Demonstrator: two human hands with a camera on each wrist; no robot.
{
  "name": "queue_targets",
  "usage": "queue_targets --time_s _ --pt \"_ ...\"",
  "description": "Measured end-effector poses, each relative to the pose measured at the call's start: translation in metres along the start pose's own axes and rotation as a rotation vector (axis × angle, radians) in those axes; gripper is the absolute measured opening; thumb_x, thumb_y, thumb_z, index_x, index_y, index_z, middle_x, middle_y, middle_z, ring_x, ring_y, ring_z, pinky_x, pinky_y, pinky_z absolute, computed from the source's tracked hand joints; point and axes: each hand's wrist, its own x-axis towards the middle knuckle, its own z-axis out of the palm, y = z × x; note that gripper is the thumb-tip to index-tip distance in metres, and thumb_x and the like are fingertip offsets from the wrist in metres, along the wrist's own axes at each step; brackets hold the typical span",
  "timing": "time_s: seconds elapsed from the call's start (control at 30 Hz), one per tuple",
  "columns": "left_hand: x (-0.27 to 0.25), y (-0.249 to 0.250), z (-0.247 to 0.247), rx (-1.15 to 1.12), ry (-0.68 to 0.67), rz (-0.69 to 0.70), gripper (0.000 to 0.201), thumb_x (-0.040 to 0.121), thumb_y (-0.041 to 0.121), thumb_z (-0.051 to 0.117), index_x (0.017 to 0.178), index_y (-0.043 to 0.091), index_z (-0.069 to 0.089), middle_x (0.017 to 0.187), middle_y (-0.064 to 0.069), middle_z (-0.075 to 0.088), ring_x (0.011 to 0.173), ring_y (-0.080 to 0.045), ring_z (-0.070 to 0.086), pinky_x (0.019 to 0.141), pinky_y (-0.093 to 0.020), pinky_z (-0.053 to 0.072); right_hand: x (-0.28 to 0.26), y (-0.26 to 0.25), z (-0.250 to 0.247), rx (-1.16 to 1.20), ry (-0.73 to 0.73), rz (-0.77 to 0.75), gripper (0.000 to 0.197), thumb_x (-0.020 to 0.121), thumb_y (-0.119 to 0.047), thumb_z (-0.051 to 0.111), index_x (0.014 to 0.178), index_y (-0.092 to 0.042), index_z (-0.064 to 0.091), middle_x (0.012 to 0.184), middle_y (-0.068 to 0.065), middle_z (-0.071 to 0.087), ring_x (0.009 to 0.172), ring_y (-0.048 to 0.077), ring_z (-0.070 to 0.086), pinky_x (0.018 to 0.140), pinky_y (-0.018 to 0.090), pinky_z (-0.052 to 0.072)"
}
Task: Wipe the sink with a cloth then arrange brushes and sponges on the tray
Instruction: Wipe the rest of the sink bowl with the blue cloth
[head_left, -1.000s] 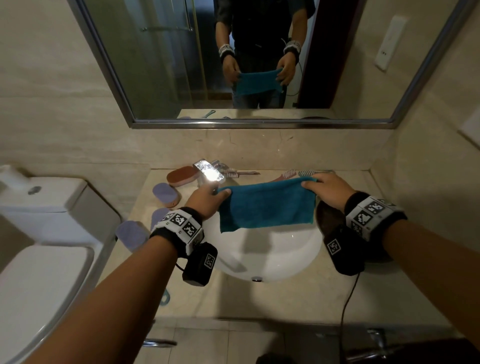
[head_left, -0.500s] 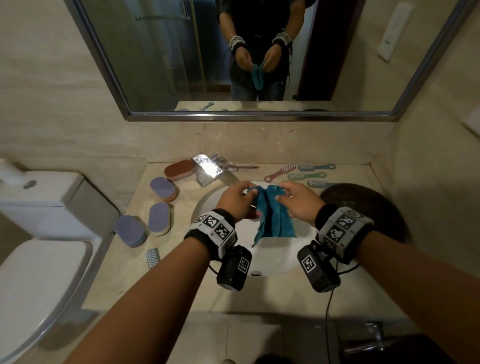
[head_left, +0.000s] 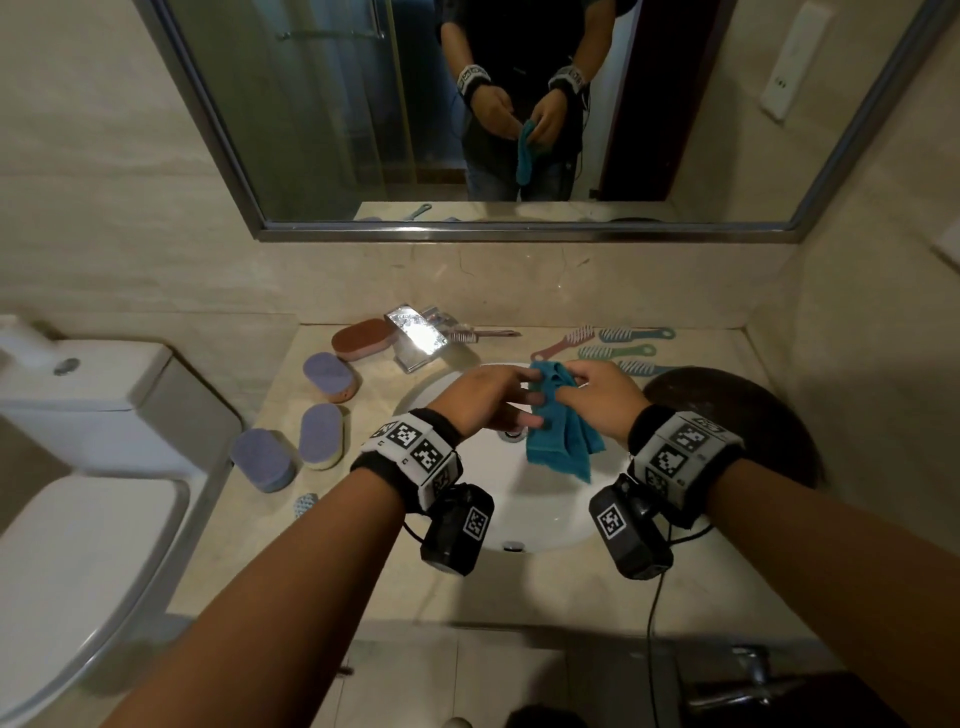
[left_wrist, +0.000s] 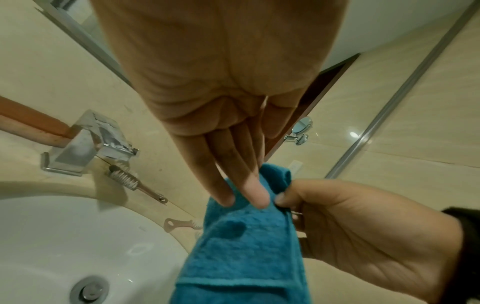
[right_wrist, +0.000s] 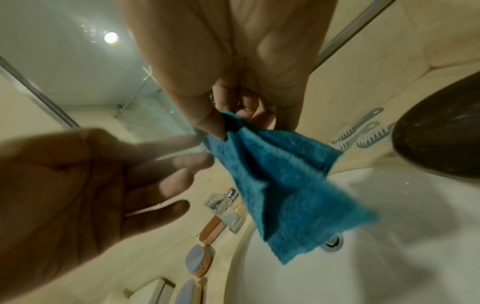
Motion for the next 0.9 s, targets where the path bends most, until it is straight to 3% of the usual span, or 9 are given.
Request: queue_targets --time_s 0.1,0.17,0.3,0.43,0.57,0.63,0.7,0.8,0.9 --pt "0.006 -0.012 -0.011 0.004 0.151 0.038 0.033 0.099 0.008 0.032 0.127 0.008 0.051 0.1 -0.007 0.063 0.078 -0.017 0.061 0.069 -0.023 0.049 0.001 0.001 -0.006 0.148 -0.008 0.067 0.022 0.089 -0.005 0.047 0.099 -0.002 0.067 0.101 0.02 0.069 0.096 0.035 0.065 0.089 0.046 0.052" --pt "0.012 -0.021 -0.016 0.11 0.233 0.033 0.037 0.097 0.01 0.04 0.133 0.01 0.046 0.117 -0.009 0.06 0.093 -0.02 0.057 0.072 -0.025 0.046 0.0 0.001 -0.01 0.286 -0.032 0.116 0.025 0.09 -0.004 0.044 0.101 -0.005 0.067 0.105 0.019 0.068 0.1 0.034 0.064 0.096 0.049 0.048" --pt "0.015 -0.028 -0.01 0.214 0.176 -0.034 0.055 0.096 0.023 0.049 0.146 0.019 0.028 0.144 -0.008 0.044 0.121 -0.022 0.05 0.086 -0.03 0.044 -0.001 -0.002 -0.018 0.477 -0.071 0.122 0.027 0.094 -0.002 0.042 0.091 -0.016 0.064 0.103 0.012 0.064 0.094 0.024 0.062 0.094 0.043 0.049" --pt "0.017 -0.03 0.001 -0.035 0.082 -0.031 0.07 0.095 0.016 0.051 0.15 0.024 0.008 0.129 -0.007 0.057 0.113 -0.019 0.052 0.093 -0.036 0.045 0.001 -0.002 -0.022 0.702 -0.131 0.15 0.025 0.097 -0.002 0.038 0.105 -0.012 0.06 0.109 0.01 0.062 0.099 0.022 0.061 0.09 0.039 0.05" --pt "0.022 -0.034 0.001 -0.126 0.109 0.073 0.061 0.09 0.006 0.058 0.138 0.028 0.03 0.086 -0.004 0.06 0.095 -0.026 0.06 0.093 -0.049 0.05 0.001 0.006 -0.023 0.742 -0.149 0.196 0.033 0.1 -0.009 0.037 0.131 -0.011 0.048 0.127 0.012 0.056 0.114 0.029 0.055 0.089 0.04 0.049" --pt "0.022 -0.034 -0.004 -0.07 0.123 0.14 0.039 0.089 0.005 0.059 0.112 0.034 0.045 0.081 -0.005 0.055 0.086 -0.027 0.06 0.092 -0.052 0.051 0.001 0.008 -0.023 0.546 -0.105 0.192 0.033 0.101 -0.015 0.036 0.133 -0.017 0.045 0.124 0.01 0.057 0.106 0.025 0.058 0.079 0.036 0.051" --pt "0.021 -0.035 -0.009 0.003 0.109 0.18 0.028 0.091 0.004 0.056 0.098 0.031 0.052 0.086 -0.004 0.053 0.081 -0.023 0.057 0.079 -0.042 0.052 0.001 0.011 -0.021 0.382 -0.079 0.182 0.035 0.1 -0.015 0.039 0.135 -0.019 0.041 0.118 0.011 0.058 0.092 0.021 0.062 0.066 0.032 0.053" --pt "0.024 -0.038 -0.014 0.111 0.096 0.225 0.03 0.09 0.003 0.058 0.114 0.02 0.062 0.101 -0.003 0.051 0.088 -0.022 0.057 0.079 -0.032 0.053 0.002 0.016 -0.019 0.403 -0.048 0.164 0.046 0.096 -0.01 0.05 0.136 -0.026 0.034 0.109 0.009 0.061 0.082 0.013 0.063 0.056 0.028 0.053" --pt "0.033 -0.04 -0.018 0.166 0.117 0.229 0.047 0.084 0.002 0.066 0.127 0.019 0.056 0.107 -0.004 0.053 0.094 -0.021 0.059 0.08 -0.021 0.055 0.003 0.019 -0.02 0.353 -0.111 0.103 0.054 0.087 0.003 0.059 0.133 -0.018 0.042 0.111 0.014 0.061 0.093 0.022 0.063 0.069 0.034 0.059"
